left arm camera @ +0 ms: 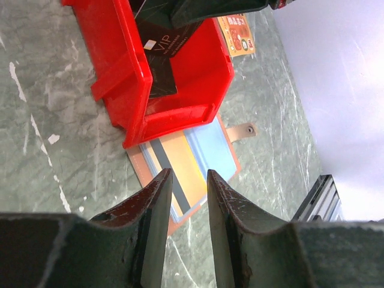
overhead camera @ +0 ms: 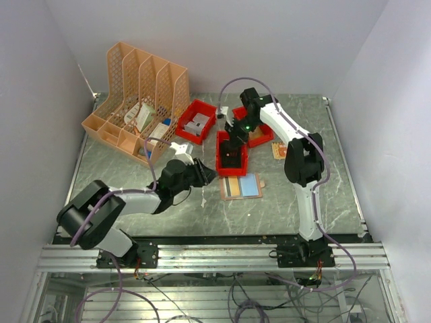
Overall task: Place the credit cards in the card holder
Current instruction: Pick up the credit card from the storage box.
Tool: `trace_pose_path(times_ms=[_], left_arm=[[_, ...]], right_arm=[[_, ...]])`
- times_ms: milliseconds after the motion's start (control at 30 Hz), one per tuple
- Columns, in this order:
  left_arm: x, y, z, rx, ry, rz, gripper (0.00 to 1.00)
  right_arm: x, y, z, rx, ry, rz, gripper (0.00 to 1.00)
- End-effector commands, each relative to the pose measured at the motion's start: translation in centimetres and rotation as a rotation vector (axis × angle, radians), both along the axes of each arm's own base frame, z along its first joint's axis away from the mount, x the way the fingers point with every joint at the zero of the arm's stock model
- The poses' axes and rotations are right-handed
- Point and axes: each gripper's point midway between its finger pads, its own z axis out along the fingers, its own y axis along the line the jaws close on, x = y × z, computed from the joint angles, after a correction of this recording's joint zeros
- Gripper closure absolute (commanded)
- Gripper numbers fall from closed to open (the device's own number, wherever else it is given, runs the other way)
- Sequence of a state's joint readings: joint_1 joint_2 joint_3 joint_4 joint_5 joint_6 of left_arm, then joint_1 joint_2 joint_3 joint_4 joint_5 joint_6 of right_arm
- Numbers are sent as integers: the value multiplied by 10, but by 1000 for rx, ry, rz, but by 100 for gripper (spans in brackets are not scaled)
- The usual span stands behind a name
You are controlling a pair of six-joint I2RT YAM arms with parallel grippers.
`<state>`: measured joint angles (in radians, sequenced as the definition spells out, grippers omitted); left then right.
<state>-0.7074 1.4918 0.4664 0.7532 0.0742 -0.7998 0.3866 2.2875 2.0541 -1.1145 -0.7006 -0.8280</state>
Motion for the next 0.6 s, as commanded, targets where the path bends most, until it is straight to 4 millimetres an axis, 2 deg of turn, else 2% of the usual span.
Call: trace_pose_path(times_ms=[0, 300, 567], left_arm=[[-6, 20, -6, 45, 0, 46, 59], [-17, 36, -7, 52, 7, 78, 58], [-20, 39, -9, 49, 12, 83, 58]], right_arm=[[-12, -1, -6, -2, 119, -54, 100], [-20, 0, -20, -13, 214, -90, 88], [-24, 2, -26, -12, 251, -94, 85]])
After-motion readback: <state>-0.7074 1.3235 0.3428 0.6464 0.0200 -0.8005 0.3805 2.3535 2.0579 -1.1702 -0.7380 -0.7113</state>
